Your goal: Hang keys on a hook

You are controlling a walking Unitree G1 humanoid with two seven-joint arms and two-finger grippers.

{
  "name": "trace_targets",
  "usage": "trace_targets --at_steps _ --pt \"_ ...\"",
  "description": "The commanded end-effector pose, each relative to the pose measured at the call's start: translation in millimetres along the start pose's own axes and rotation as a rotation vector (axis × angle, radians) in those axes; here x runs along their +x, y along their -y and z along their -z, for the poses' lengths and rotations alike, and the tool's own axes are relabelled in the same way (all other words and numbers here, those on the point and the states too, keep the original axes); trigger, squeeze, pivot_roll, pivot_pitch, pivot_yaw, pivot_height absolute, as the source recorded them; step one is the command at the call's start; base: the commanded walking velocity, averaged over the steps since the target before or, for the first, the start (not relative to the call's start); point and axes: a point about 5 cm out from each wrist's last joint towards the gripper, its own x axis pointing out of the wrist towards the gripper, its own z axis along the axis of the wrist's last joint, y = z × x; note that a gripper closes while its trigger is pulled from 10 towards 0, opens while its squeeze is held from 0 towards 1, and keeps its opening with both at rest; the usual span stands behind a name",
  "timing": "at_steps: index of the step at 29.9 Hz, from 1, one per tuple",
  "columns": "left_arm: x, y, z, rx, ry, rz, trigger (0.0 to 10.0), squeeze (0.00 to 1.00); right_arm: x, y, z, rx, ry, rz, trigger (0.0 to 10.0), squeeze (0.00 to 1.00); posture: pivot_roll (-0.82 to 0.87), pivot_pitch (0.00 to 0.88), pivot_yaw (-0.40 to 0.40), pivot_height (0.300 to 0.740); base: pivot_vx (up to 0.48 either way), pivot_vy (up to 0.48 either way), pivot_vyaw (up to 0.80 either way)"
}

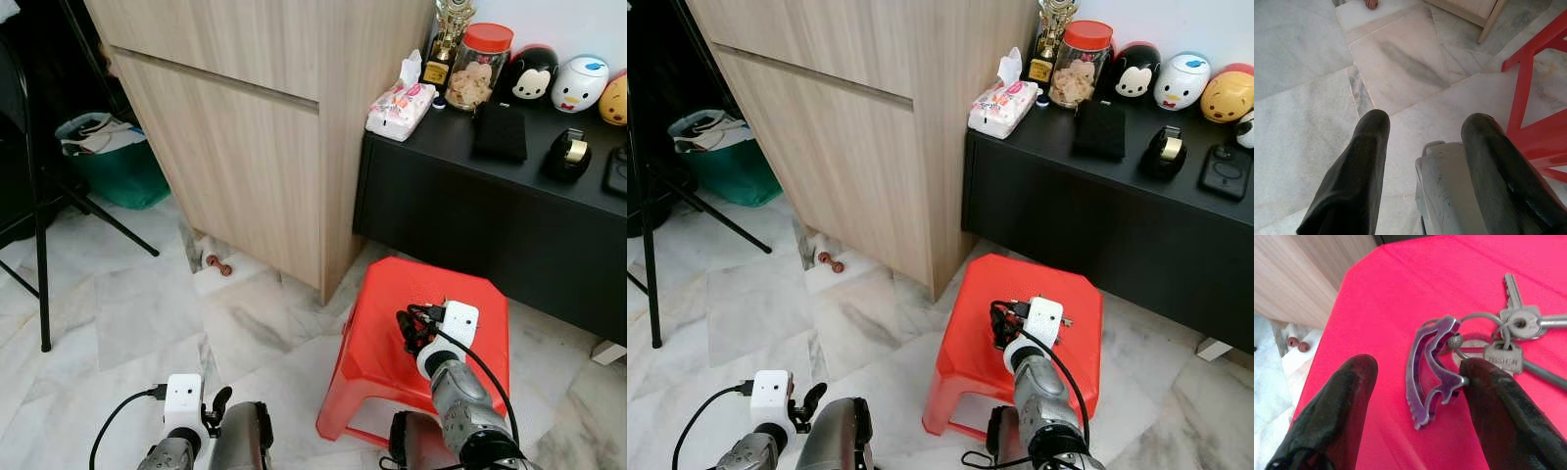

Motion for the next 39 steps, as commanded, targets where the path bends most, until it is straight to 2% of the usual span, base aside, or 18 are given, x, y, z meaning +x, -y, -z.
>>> trace_targets --at_steps 1,7,8,10,11,22,39 --pt "-3.3 -2.8 6.8 0.021 -0.032 -0.002 10.0 0.00 -1.0 -0.6 9.5 -0.012 -0.054 0.003 10.0 0.00 0.13 0.124 0.008 0.584 0.000 0.000 0.00" --pt "-3.4 -3.4 6.9 0.025 -0.033 -0.004 10.0 0.00 -2.1 -0.2 14.3 0.001 -0.066 0.001 10.0 0.00 0.13 0.125 0.008 0.584 0.000 0.000 0.00" --pt "-3.5 -3.8 6.9 0.025 -0.033 -0.005 10.0 0.00 -2.1 -0.2 14.0 -0.002 -0.062 -0.002 4.2 0.00 0.13 0.126 0.008 0.584 0.000 0.000 0.00" --pt "-3.7 -4.1 7.1 0.026 -0.034 -0.006 10.0 0.00 -2.2 -0.1 13.5 0.004 -0.056 -0.003 4.2 0.00 0.13 0.125 0.009 0.584 0.000 0.000 0.00" --pt "-3.7 -4.2 7.2 0.027 -0.035 -0.007 10.0 0.00 -2.2 0.4 12.7 0.005 -0.051 -0.003 0.0 0.00 0.13 0.124 0.009 0.584 0.000 0.000 0.00" --pt "-3.4 -2.1 7.5 0.037 -0.036 0.001 10.0 0.00 -1.6 0.0 8.6 0.003 -0.020 -0.007 0.0 0.00 0.13 0.122 0.009 0.584 0.000 0.000 0.00" --pt "-4.7 -1.8 10.7 0.042 -0.051 0.003 10.0 0.00 -1.9 -0.6 5.0 -0.061 0.018 -0.011 0.0 0.00 0.12 0.112 0.009 0.584 0.000 0.000 0.00"
